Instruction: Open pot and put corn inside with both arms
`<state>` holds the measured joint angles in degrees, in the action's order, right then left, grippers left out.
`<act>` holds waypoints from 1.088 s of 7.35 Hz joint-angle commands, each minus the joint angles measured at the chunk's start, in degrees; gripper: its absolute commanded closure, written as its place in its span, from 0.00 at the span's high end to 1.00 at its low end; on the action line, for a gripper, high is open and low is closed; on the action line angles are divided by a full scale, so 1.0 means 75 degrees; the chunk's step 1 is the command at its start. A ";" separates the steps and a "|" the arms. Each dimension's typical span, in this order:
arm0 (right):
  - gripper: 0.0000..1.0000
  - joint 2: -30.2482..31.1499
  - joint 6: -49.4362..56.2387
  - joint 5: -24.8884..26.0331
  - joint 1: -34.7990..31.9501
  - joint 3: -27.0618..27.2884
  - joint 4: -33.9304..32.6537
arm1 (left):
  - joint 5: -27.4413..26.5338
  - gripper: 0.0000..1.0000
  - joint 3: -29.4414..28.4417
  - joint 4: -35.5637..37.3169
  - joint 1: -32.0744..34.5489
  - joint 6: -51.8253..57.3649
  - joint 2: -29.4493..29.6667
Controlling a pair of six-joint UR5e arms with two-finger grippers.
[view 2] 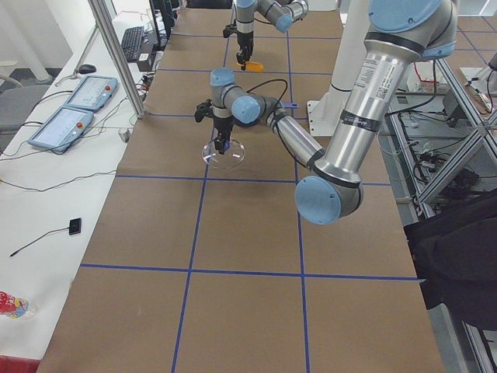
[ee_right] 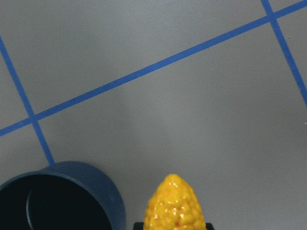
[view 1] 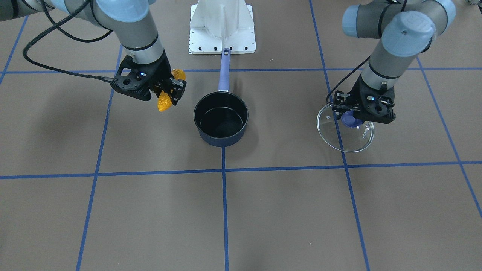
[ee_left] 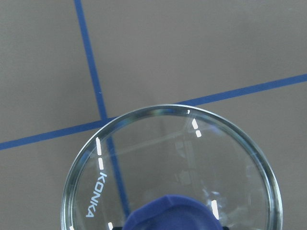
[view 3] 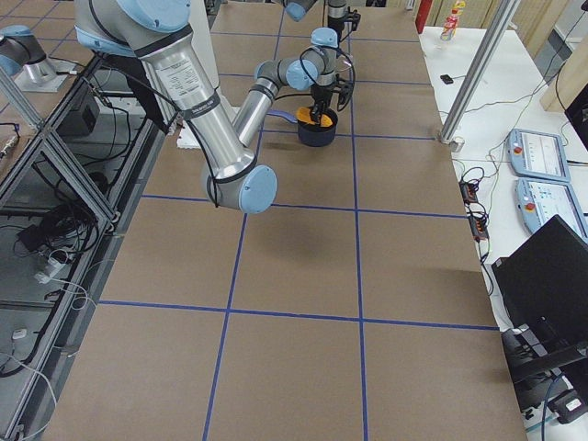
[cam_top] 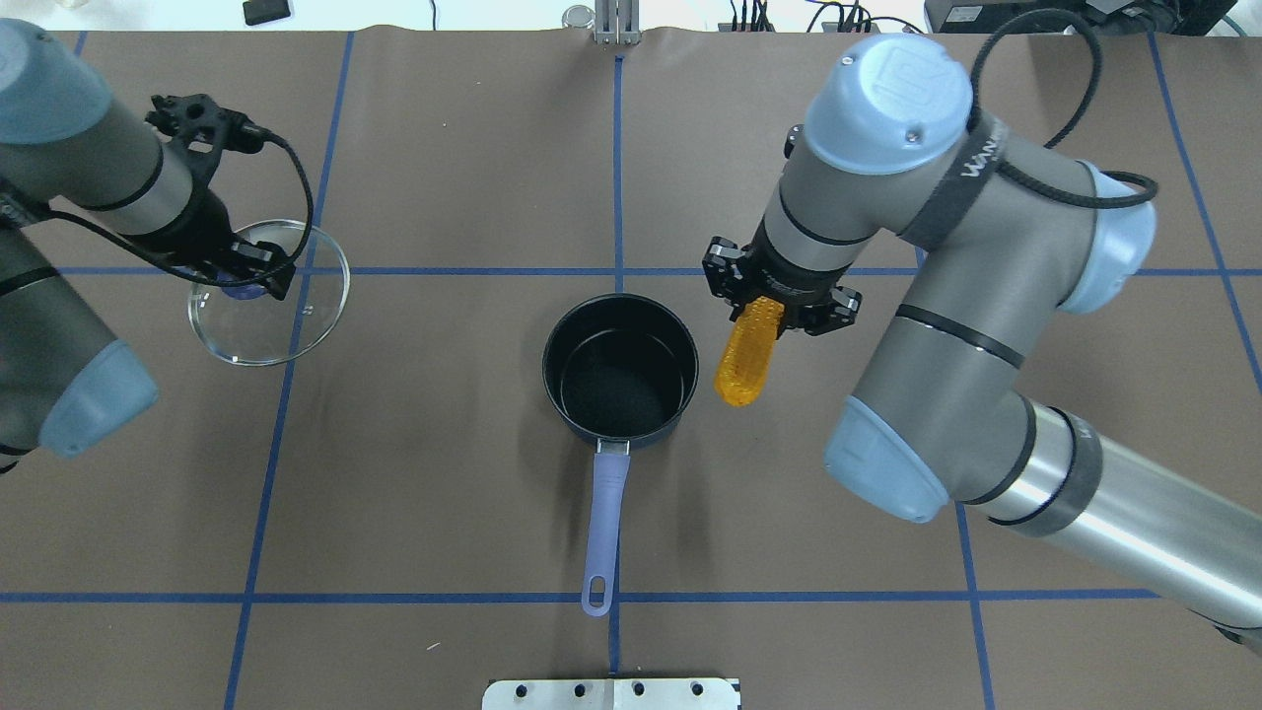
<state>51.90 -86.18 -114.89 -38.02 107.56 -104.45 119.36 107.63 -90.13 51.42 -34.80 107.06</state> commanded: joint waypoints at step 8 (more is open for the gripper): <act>0.21 -0.1565 -0.0661 0.0880 0.0803 -0.2901 0.1713 | 0.0351 0.60 -0.1906 -0.3522 0.0913 0.2015 -0.1794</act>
<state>40.08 -90.94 -109.30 -32.76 88.09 -94.40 121.76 94.57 -114.87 58.21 -19.70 93.64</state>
